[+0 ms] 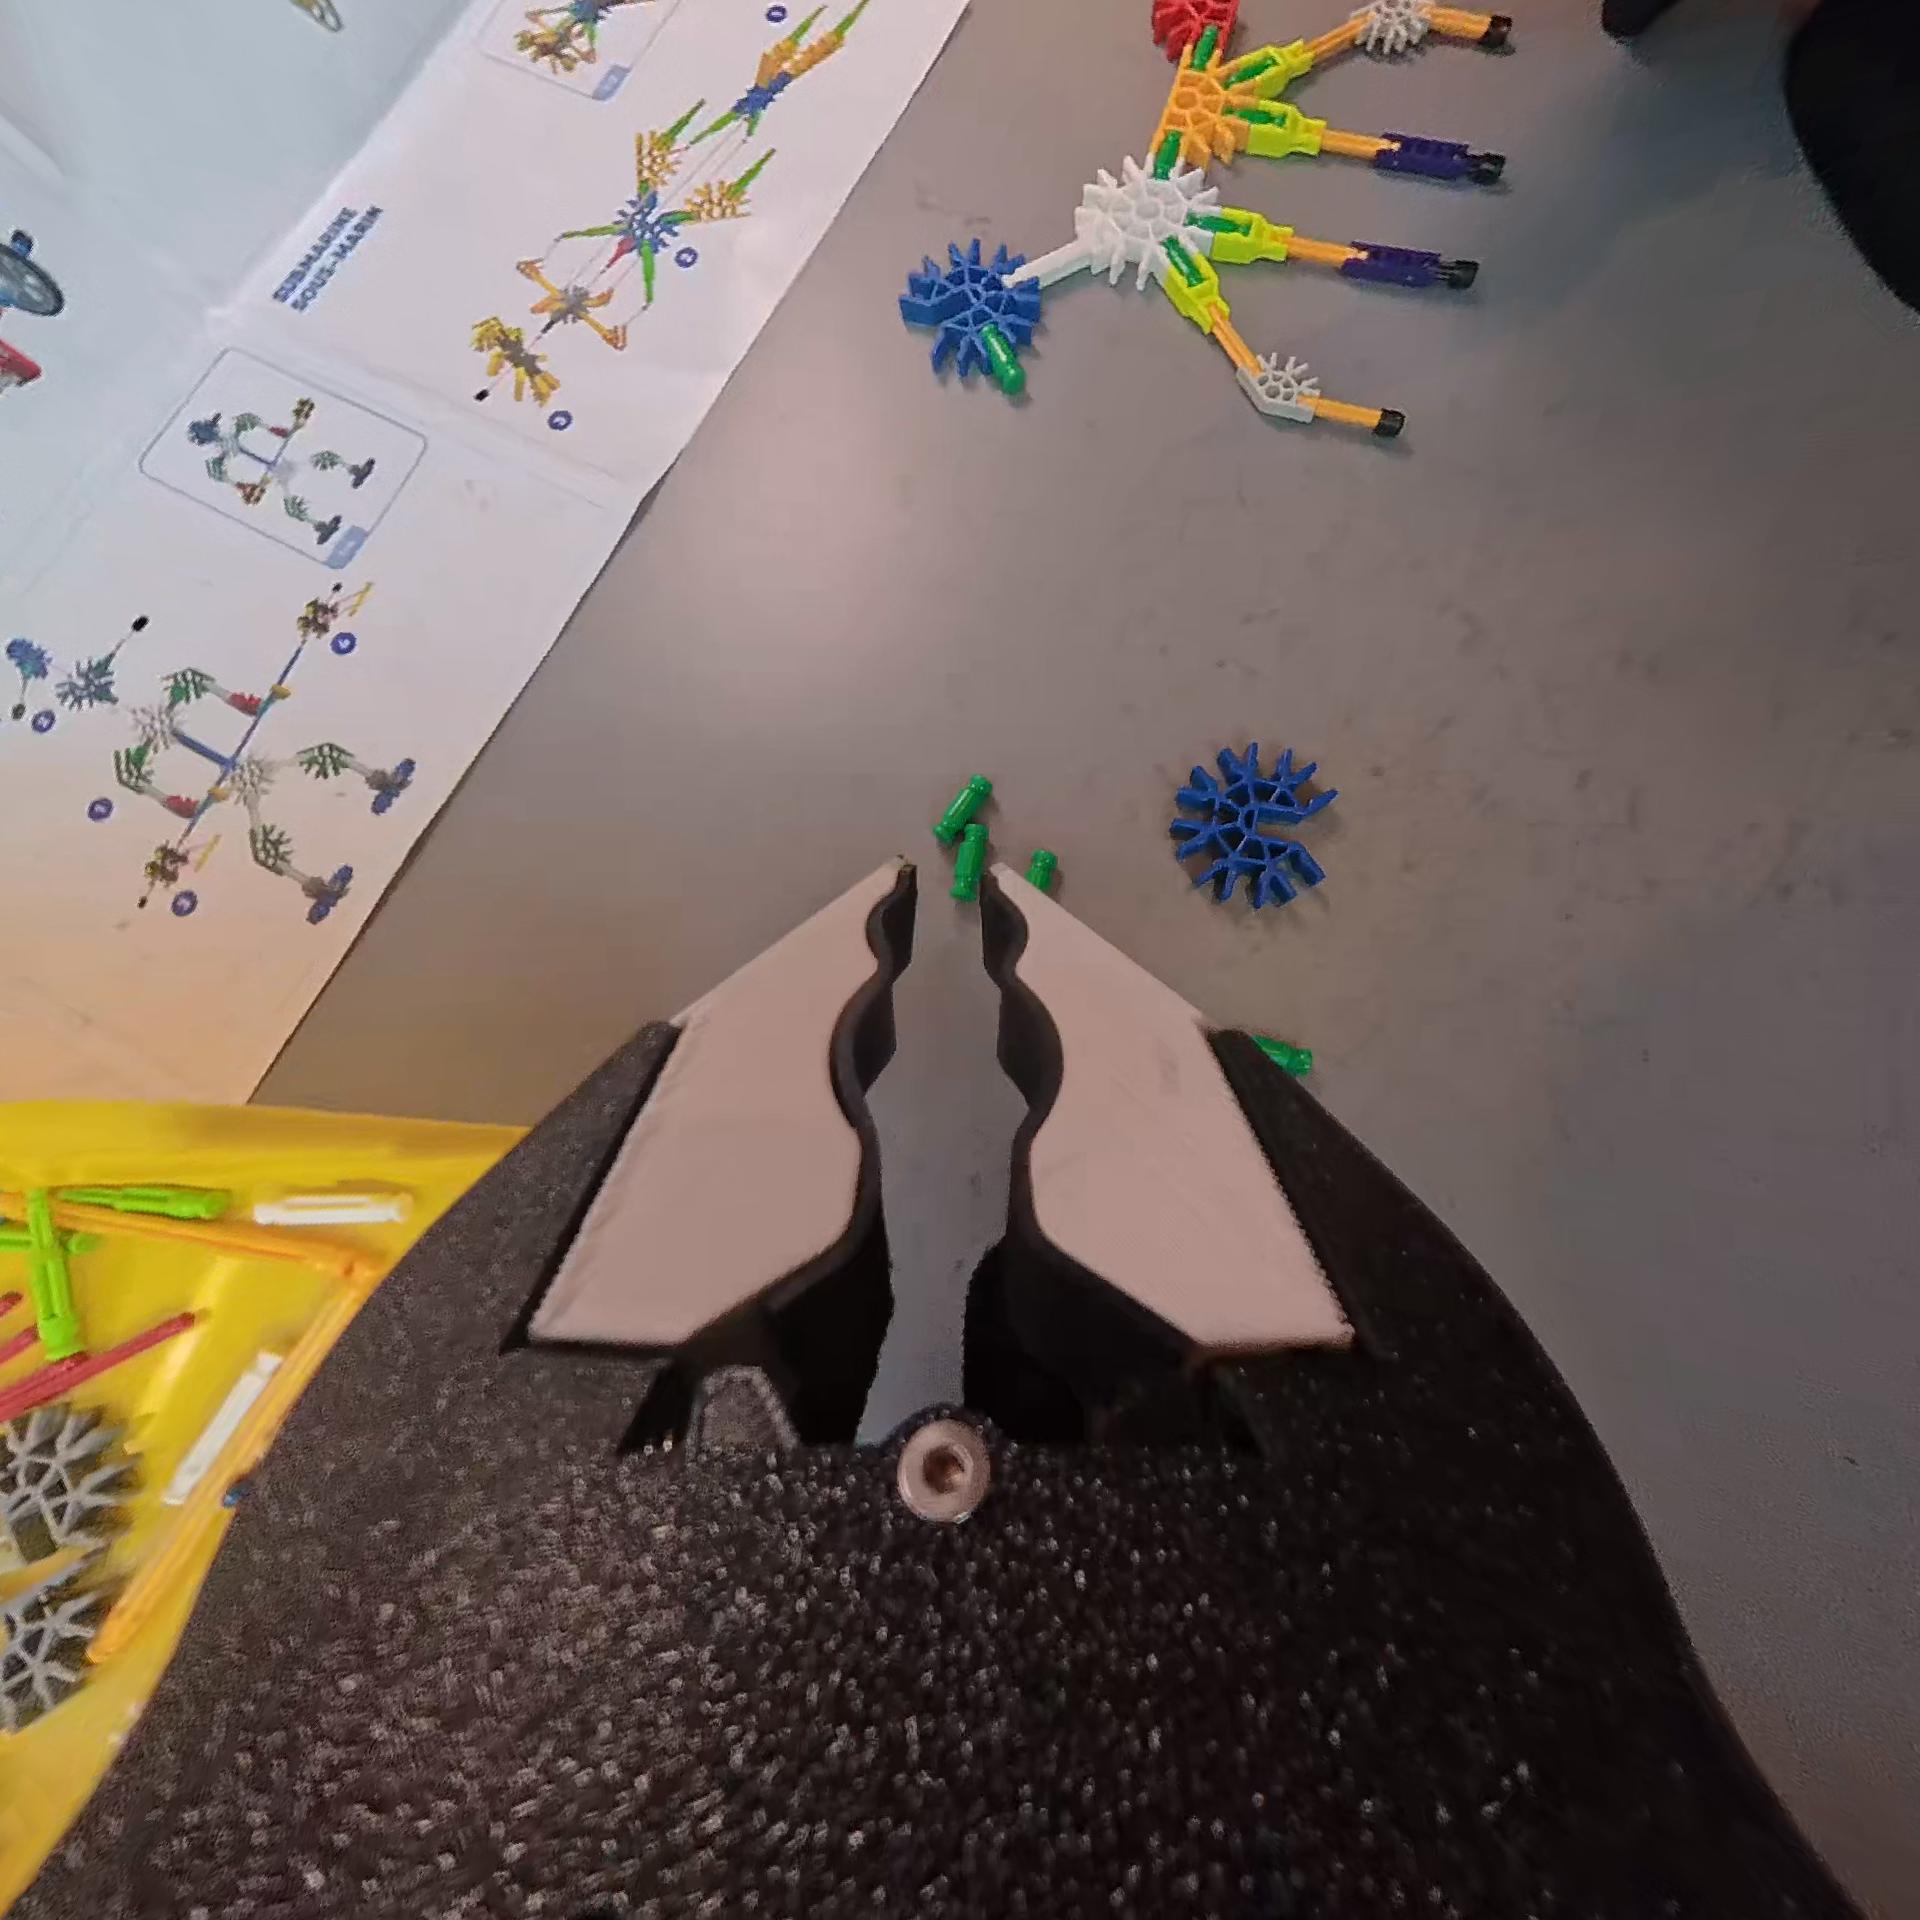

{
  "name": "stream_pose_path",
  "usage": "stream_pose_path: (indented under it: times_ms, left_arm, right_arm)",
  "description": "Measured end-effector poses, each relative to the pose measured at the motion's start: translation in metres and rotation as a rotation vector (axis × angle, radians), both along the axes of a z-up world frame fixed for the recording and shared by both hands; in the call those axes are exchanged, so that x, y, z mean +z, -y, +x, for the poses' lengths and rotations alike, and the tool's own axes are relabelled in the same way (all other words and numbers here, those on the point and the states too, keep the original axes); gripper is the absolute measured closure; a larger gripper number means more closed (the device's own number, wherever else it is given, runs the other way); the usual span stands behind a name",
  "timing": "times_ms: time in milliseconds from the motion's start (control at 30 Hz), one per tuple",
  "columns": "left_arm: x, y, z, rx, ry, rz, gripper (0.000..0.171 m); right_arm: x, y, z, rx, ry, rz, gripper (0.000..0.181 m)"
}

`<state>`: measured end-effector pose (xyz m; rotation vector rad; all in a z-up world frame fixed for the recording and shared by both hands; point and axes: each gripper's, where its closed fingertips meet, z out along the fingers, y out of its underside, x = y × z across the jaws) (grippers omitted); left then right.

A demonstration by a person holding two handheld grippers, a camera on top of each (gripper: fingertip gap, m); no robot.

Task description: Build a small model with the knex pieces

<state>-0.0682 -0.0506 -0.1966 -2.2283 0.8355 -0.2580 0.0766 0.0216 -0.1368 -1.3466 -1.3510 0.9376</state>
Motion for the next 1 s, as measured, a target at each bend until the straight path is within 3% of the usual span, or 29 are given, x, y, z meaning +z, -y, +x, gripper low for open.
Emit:
stream_pose_path:
  times_ms: [200,467,867,1000]
  left_arm:
    - [-0.017,-0.005,0.004,0.050,0.088,-0.016,0.160]
    - [-0.032,-0.005,0.009,0.002,0.062,-0.064,0.166]
    - [-0.032,-0.005,0.014,-0.075,0.030,-0.024,0.165]
    - [-0.023,-0.003,0.015,-0.062,0.083,-0.003,0.160]
  right_arm:
    - [-0.001,0.000,-0.001,-0.005,0.007,0.005,0.130]
    - [0.000,-0.005,0.000,-0.024,-0.004,-0.010,0.130]
    - [-0.003,0.000,-0.002,-0.008,0.023,0.019,0.130]
    - [-0.001,-0.007,0.000,-0.034,0.005,0.014,0.130]
